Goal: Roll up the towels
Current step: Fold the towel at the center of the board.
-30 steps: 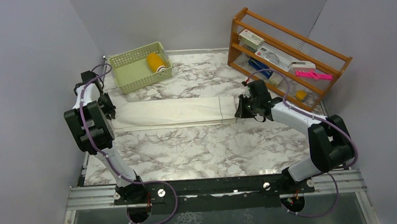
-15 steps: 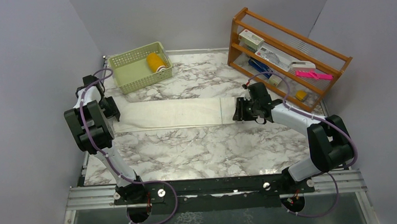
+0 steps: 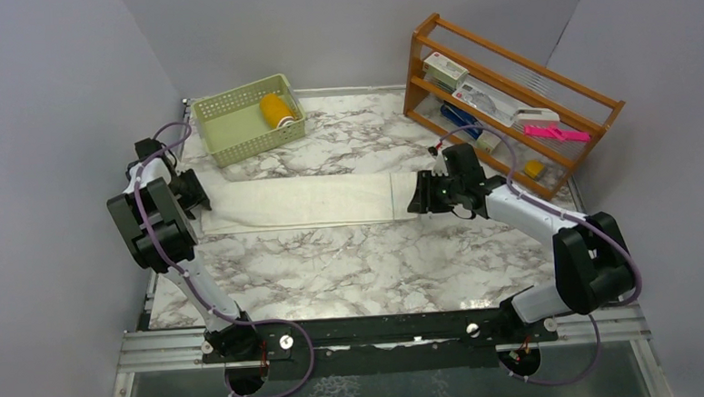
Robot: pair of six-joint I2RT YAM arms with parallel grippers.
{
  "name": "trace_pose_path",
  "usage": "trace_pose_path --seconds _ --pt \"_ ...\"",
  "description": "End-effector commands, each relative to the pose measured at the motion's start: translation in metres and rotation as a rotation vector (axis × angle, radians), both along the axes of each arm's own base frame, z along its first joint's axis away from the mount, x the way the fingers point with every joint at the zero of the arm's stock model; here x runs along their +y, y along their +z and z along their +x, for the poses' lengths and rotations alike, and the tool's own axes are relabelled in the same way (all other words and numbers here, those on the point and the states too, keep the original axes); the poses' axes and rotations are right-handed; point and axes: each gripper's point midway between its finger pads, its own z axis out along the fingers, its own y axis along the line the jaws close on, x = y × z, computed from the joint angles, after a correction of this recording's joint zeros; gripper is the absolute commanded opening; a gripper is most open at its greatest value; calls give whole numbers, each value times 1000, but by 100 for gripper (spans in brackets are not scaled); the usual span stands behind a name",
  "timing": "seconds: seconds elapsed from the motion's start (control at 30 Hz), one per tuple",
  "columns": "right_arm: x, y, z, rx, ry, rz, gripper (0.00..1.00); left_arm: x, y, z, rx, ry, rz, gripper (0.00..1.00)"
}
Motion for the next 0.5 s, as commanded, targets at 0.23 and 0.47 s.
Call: trace_pose_path --seconds 0.23,0.47 --pt "12 17 -3 -29 38 85 43 -30 -36 -13 23 -51 -159 28" --pt "10 17 -2 -32 31 81 43 -69 -39 -42 -10 -55 -284 11"
